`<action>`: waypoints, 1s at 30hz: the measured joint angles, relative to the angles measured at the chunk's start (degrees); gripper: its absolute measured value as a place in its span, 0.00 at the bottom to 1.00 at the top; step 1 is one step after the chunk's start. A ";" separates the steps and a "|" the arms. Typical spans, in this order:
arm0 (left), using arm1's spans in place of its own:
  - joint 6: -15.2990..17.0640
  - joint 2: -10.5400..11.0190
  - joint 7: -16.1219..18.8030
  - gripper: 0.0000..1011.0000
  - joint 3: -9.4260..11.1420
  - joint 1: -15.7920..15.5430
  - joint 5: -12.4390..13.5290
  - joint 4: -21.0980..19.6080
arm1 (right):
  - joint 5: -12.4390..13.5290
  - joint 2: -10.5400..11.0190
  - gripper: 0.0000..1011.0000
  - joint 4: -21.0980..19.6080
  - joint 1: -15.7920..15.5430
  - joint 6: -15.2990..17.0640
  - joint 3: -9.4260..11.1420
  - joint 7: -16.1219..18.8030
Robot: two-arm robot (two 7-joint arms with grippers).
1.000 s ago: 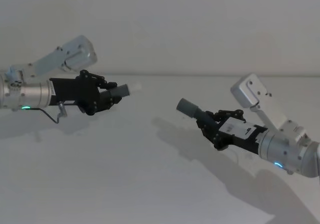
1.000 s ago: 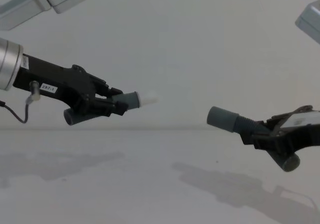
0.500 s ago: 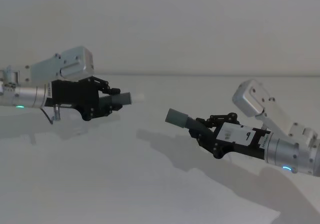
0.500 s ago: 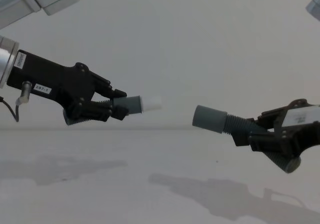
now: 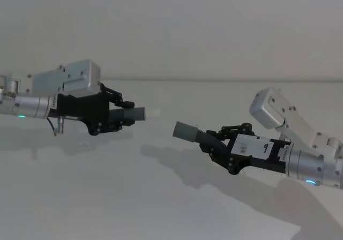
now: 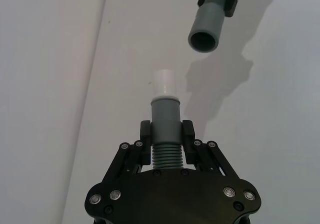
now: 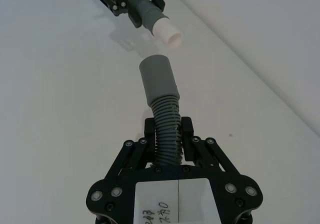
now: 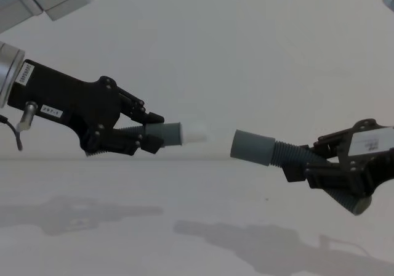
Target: Use both hands to pick up one end of the pipe from the table, align the ends, and insert them.
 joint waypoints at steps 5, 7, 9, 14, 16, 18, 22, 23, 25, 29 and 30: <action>-1.04 0.11 -0.63 0.35 0.37 -0.13 -0.29 -0.23 | 0.22 0.37 0.29 -0.10 0.24 -0.08 -0.41 0.39; -1.43 0.13 -0.91 0.35 0.55 -0.17 -0.48 -0.31 | 0.26 0.45 0.29 -0.11 0.33 -0.08 -0.55 0.43; -1.64 0.13 -1.07 0.35 0.65 -0.21 -0.61 -0.34 | 0.32 0.55 0.29 -0.11 0.46 -0.08 -0.78 0.54; -2.19 0.14 -1.65 0.35 1.02 -0.36 -1.03 -0.44 | 0.41 0.71 0.29 -0.05 0.76 -0.02 -1.20 0.67; -2.33 0.15 -1.84 0.35 1.19 -0.48 -1.16 -0.46 | 0.45 0.80 0.29 0.05 0.97 0.07 -1.46 0.69; -2.41 0.16 -1.97 0.35 1.31 -0.54 -1.24 -0.47 | 0.47 0.83 0.29 0.10 1.06 0.12 -1.58 0.70; -2.51 0.18 -2.18 0.35 1.54 -0.68 -1.41 -0.49 | 0.52 0.88 0.29 0.25 1.31 0.20 -1.88 0.69; -2.53 0.20 -2.26 0.35 1.67 -0.72 -1.48 -0.50 | 0.53 0.89 0.29 0.28 1.35 0.22 -1.94 0.69; -2.54 0.24 -2.34 0.35 1.80 -0.81 -1.57 -0.53 | 0.56 0.93 0.29 0.39 1.51 0.25 -2.09 0.65; -2.53 0.32 -2.45 0.35 2.01 -0.91 -1.71 -0.55 | 0.62 0.99 0.29 0.60 1.80 0.31 -2.36 0.48; -2.54 0.33 -2.47 0.35 2.05 -0.93 -1.74 -0.56 | 0.63 0.99 0.29 0.64 1.85 0.33 -2.40 0.44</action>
